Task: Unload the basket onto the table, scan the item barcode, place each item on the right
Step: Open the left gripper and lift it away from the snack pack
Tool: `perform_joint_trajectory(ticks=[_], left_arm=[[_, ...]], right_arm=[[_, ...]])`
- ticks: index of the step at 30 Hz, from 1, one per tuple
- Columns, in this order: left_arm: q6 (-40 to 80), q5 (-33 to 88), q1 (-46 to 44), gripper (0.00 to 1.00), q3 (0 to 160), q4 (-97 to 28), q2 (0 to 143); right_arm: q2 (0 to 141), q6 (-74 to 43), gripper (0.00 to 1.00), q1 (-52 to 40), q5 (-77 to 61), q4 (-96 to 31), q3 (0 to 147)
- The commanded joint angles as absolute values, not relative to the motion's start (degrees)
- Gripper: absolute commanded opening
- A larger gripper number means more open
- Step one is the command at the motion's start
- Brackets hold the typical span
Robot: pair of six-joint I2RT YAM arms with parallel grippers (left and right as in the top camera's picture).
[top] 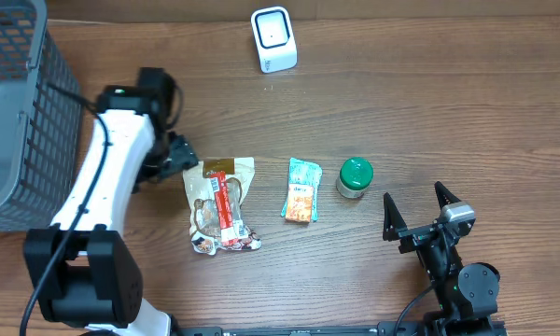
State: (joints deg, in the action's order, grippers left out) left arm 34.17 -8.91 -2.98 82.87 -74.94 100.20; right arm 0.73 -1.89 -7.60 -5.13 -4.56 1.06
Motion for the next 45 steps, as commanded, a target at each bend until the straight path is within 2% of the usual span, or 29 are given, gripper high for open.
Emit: perform_joint_trajectory(ticks=[1, 14, 45], left_arm=[[34.3, -9.6, -0.9, 1.0, 83.7, -75.0, 100.0], [34.5, -9.1, -0.4, 1.0, 83.7, -69.4, 100.0], [34.5, -9.1, -0.4, 1.0, 83.7, -69.3, 100.0]], right_arm=[[0.2, -2.2, 1.0, -7.6, -5.2, -4.3, 0.4], [0.2, -2.2, 1.0, -7.6, -5.2, -4.3, 0.4], [0.2, -2.2, 1.0, -7.6, -5.2, -4.3, 0.4]])
